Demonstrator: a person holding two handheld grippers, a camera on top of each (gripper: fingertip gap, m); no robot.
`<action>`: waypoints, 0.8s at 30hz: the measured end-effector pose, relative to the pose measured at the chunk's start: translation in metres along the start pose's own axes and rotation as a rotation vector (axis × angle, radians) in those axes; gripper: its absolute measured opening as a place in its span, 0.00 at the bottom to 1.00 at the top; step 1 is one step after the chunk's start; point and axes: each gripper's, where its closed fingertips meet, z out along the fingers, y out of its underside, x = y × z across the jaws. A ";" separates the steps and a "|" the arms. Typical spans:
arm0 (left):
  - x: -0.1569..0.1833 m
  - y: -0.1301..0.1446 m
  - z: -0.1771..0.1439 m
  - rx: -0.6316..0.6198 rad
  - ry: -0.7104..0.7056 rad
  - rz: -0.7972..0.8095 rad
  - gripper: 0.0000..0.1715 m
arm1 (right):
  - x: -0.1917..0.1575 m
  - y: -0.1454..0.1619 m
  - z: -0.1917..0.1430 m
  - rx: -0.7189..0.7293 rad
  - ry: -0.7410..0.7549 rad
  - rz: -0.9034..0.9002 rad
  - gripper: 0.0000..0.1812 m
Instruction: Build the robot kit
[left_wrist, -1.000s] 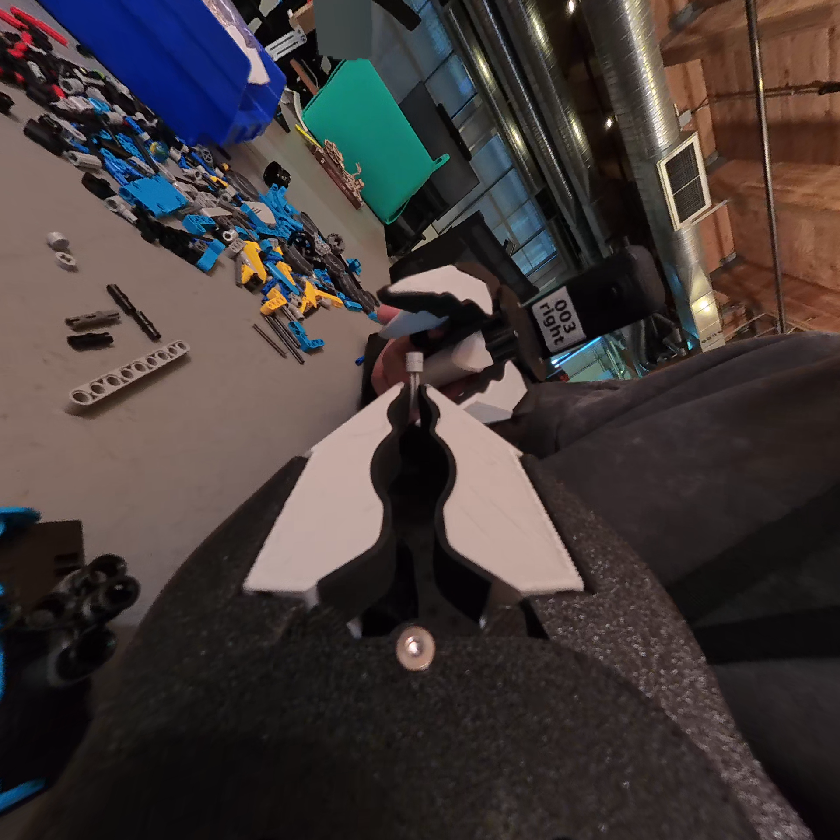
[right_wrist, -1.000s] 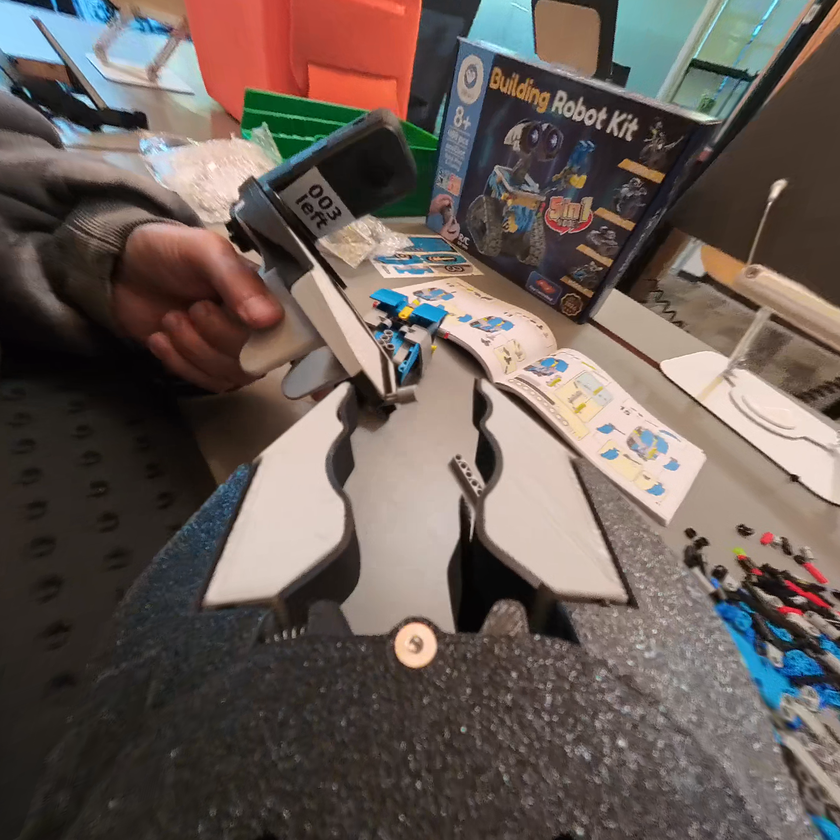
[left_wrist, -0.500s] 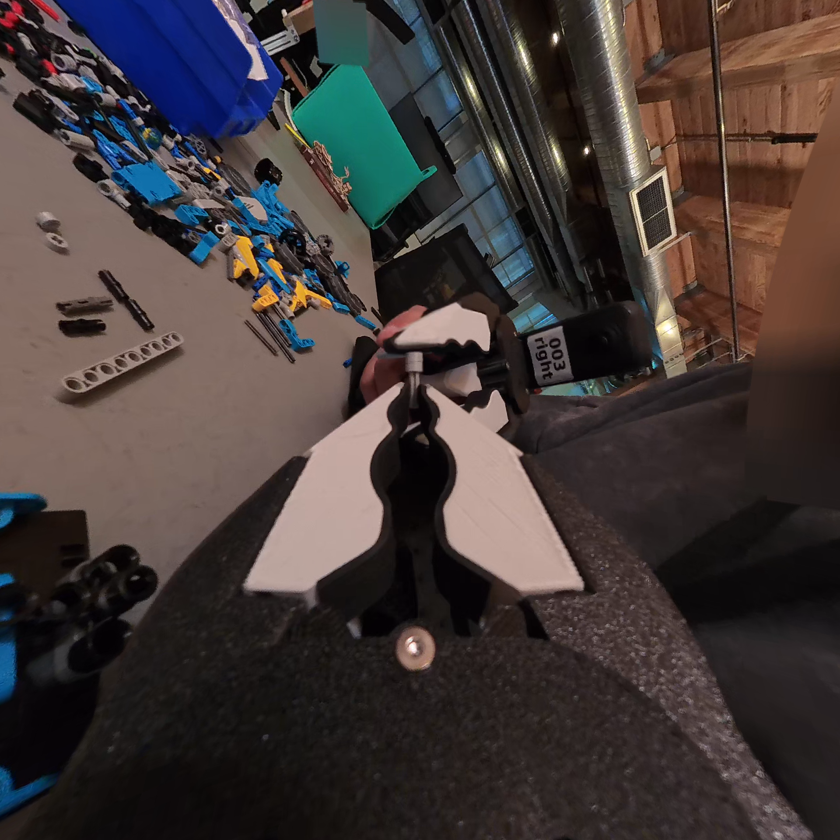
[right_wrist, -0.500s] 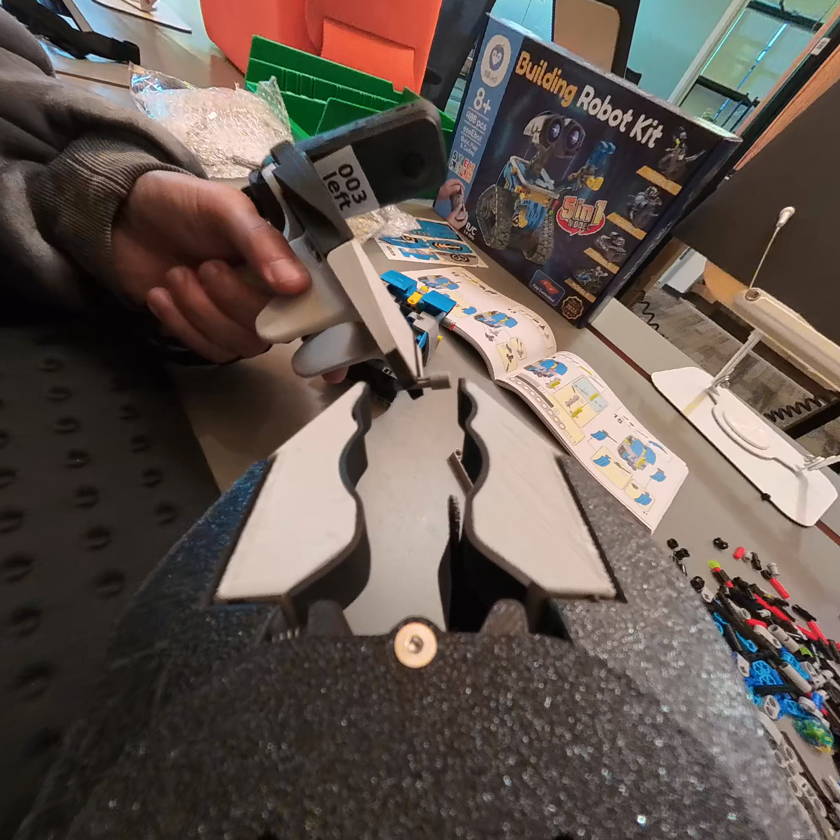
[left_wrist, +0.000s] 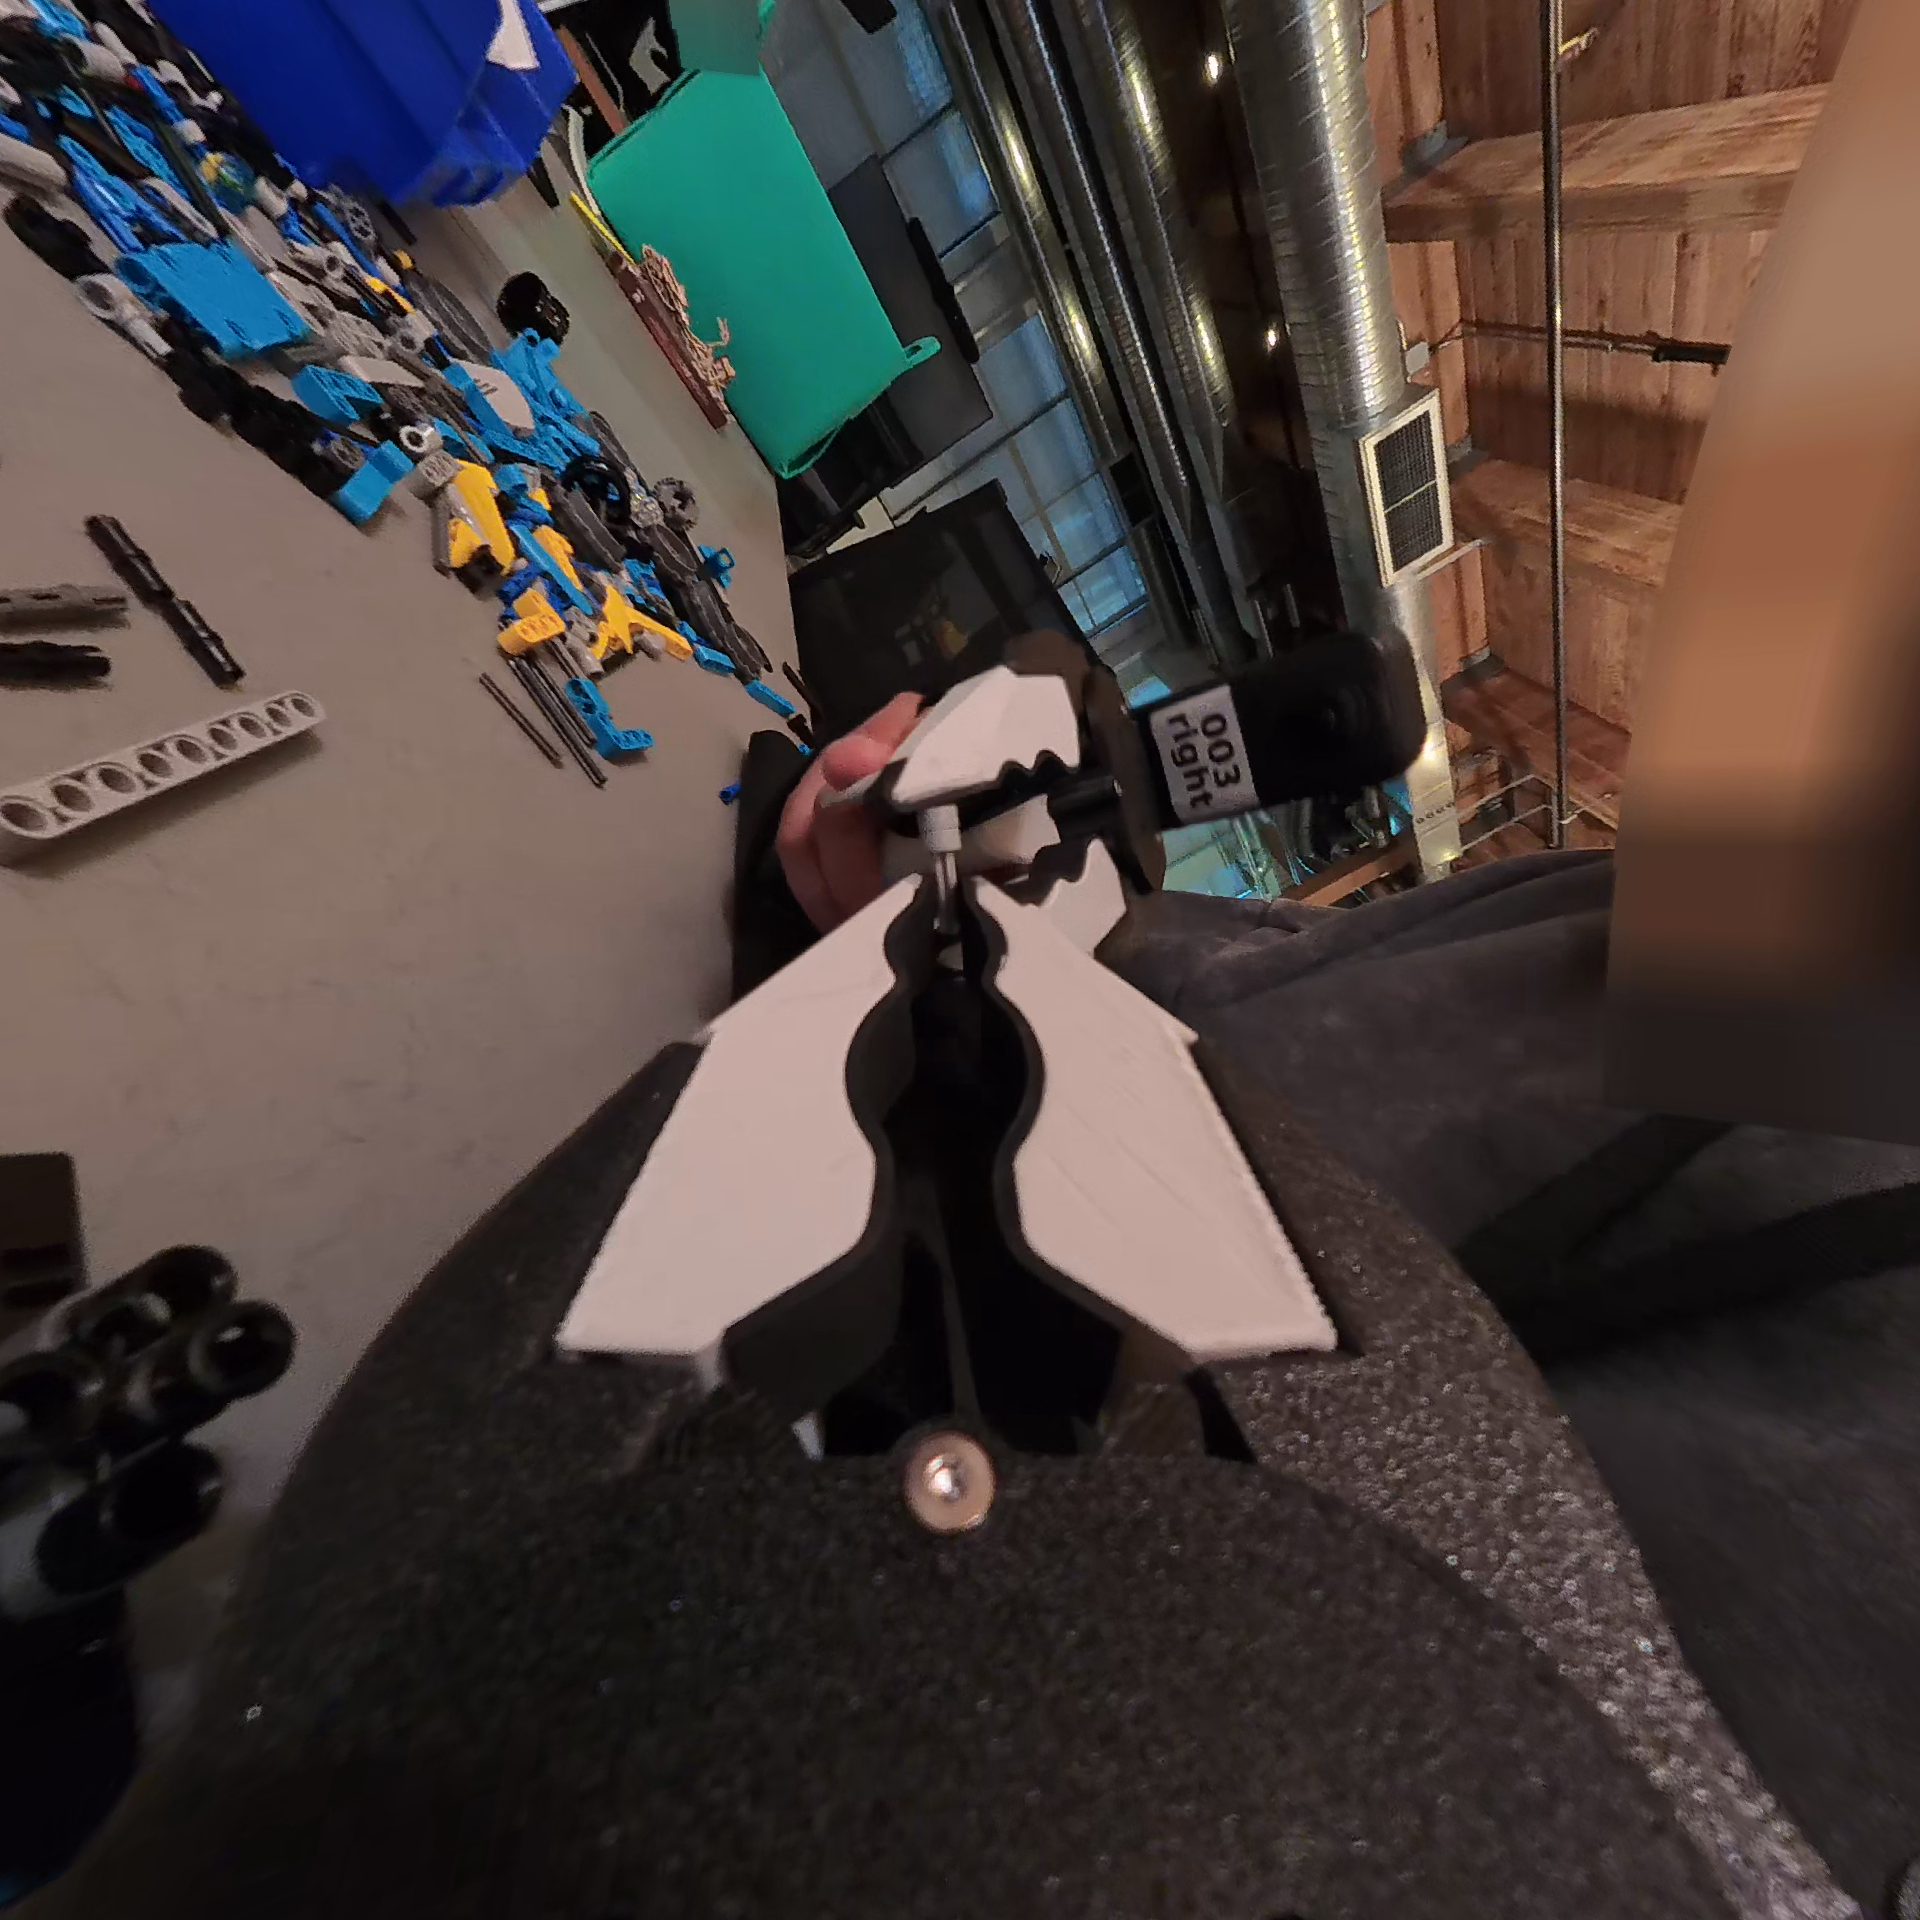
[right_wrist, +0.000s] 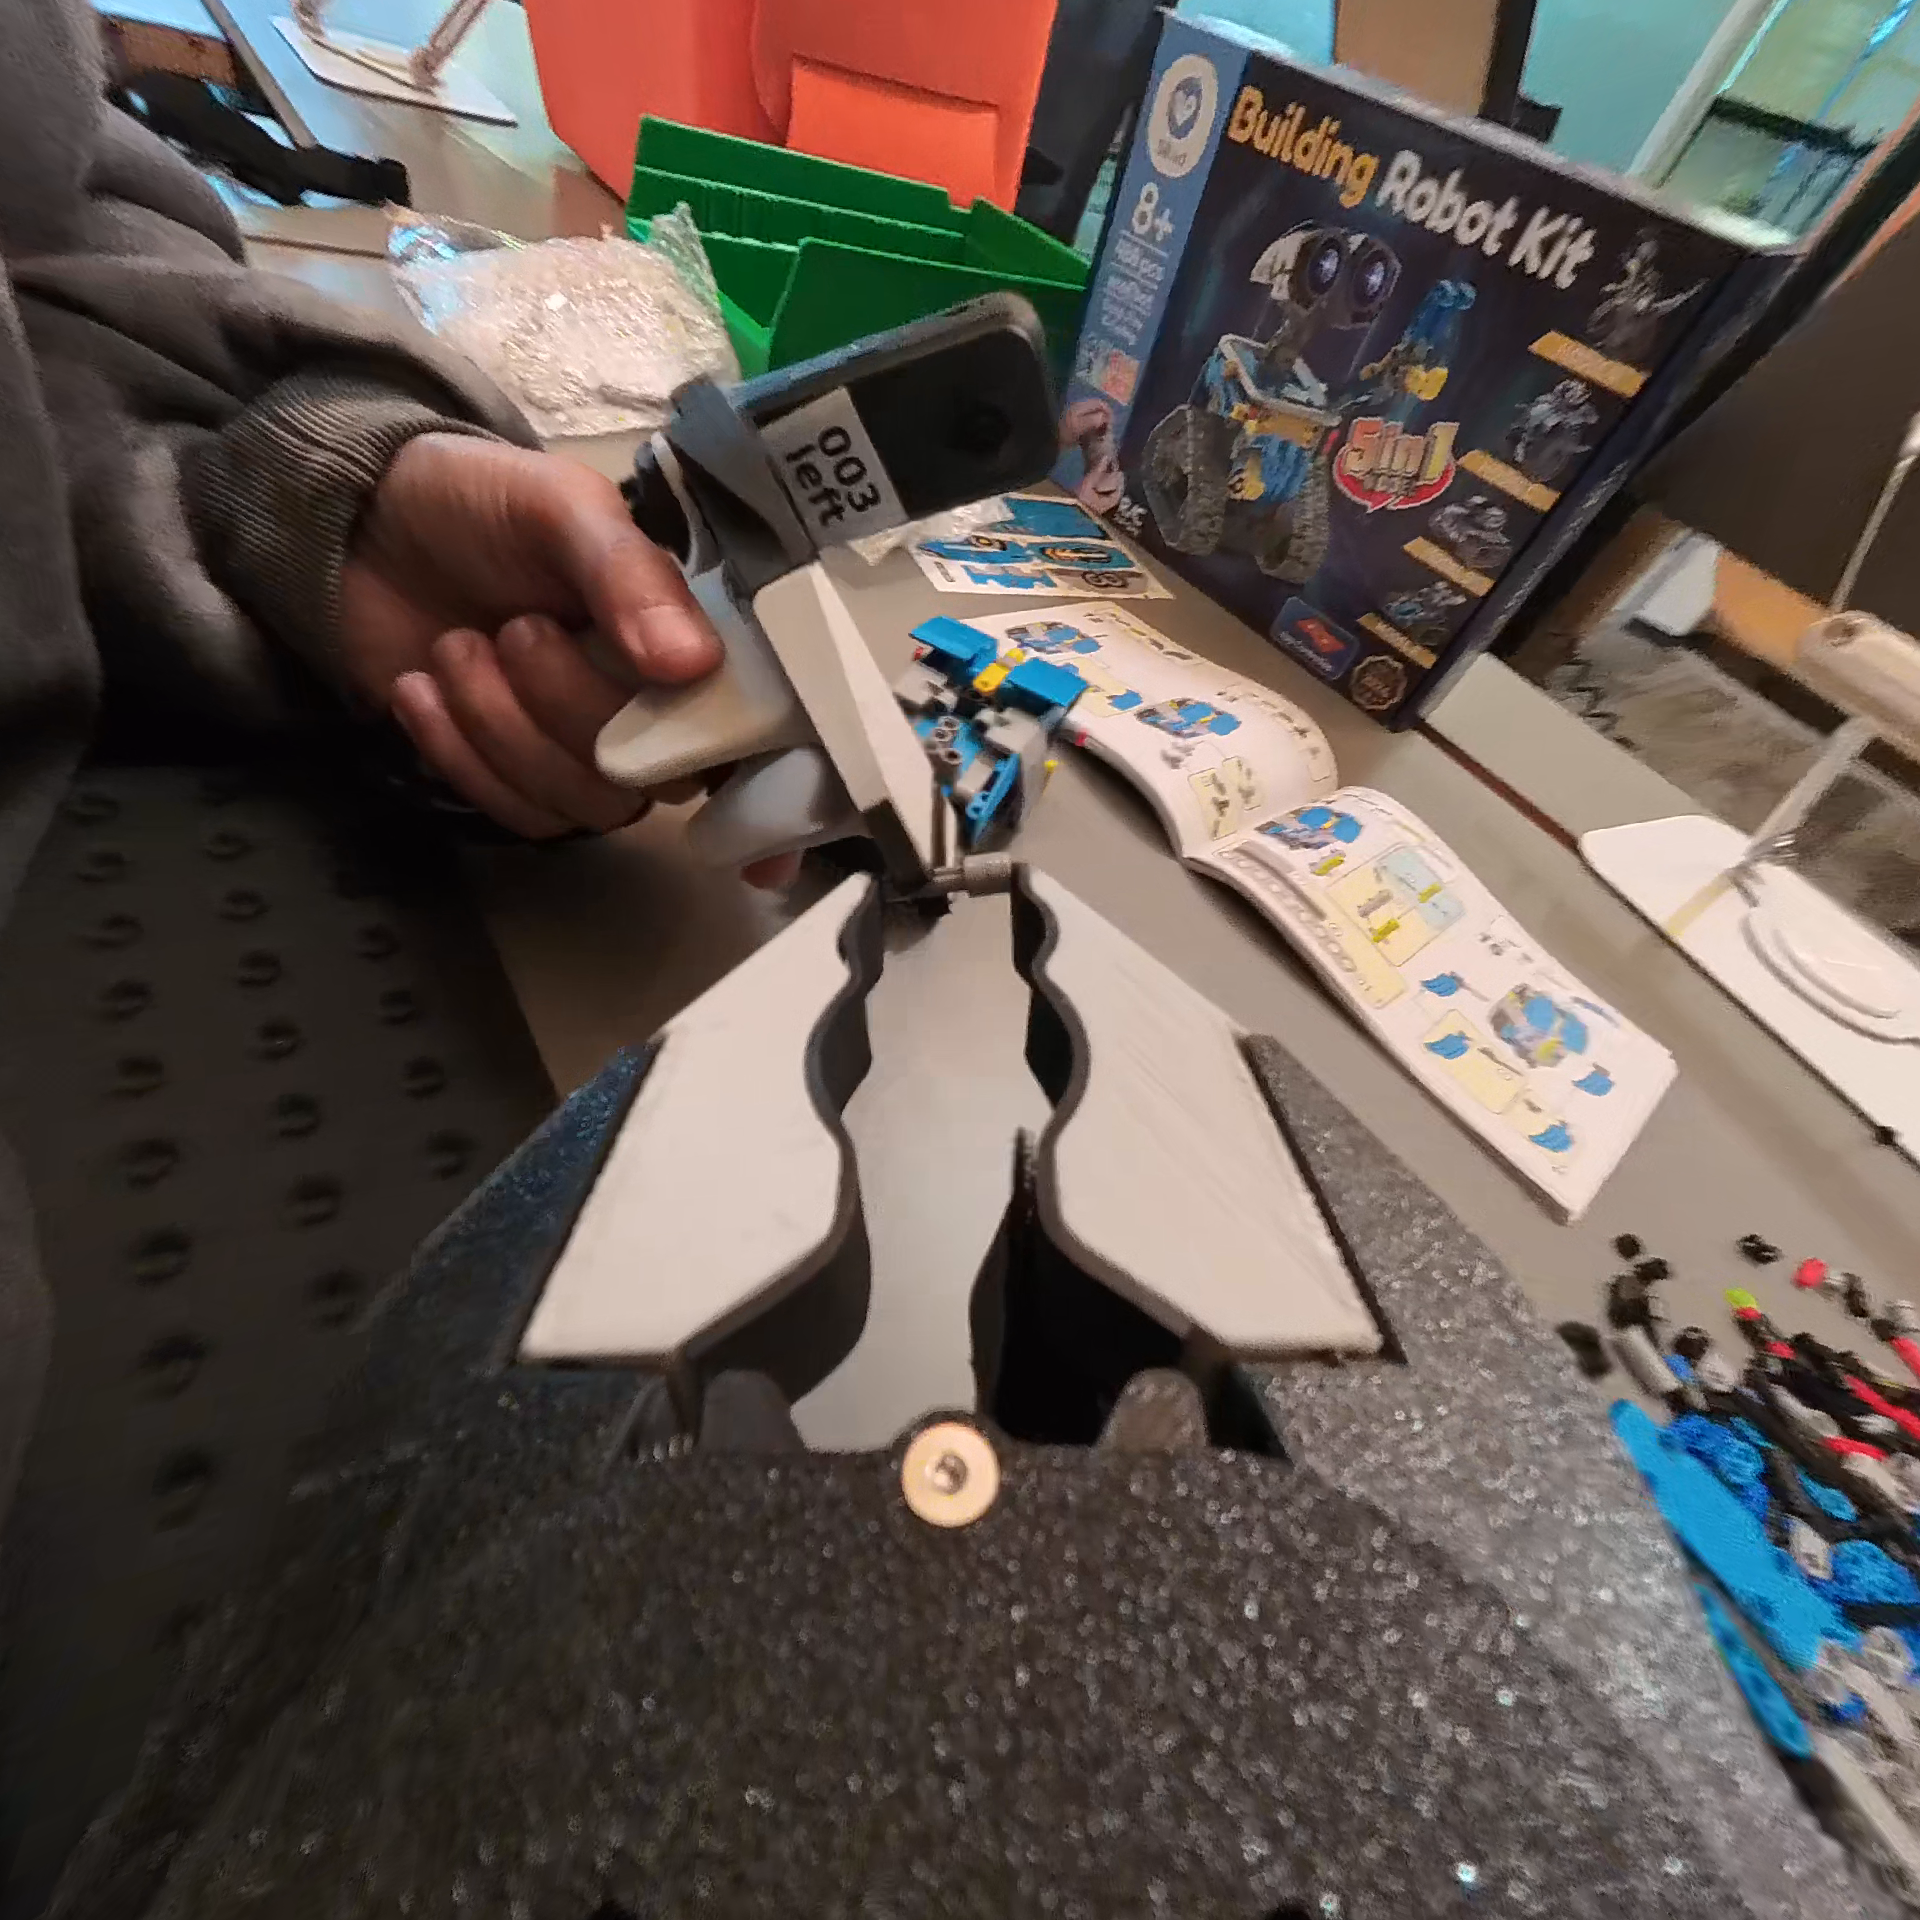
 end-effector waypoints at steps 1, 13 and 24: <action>0.001 0.001 0.001 -0.006 0.010 -0.004 0.02 | -0.002 0.000 -0.001 0.003 -0.028 0.026 0.13; -0.004 -0.023 -0.022 0.082 -0.099 0.102 0.08 | 0.015 -0.002 -0.004 0.021 -0.041 0.149 0.13; -0.004 -0.094 -0.135 0.226 -0.472 0.749 0.10 | 0.121 0.039 0.052 -0.144 0.034 0.469 0.13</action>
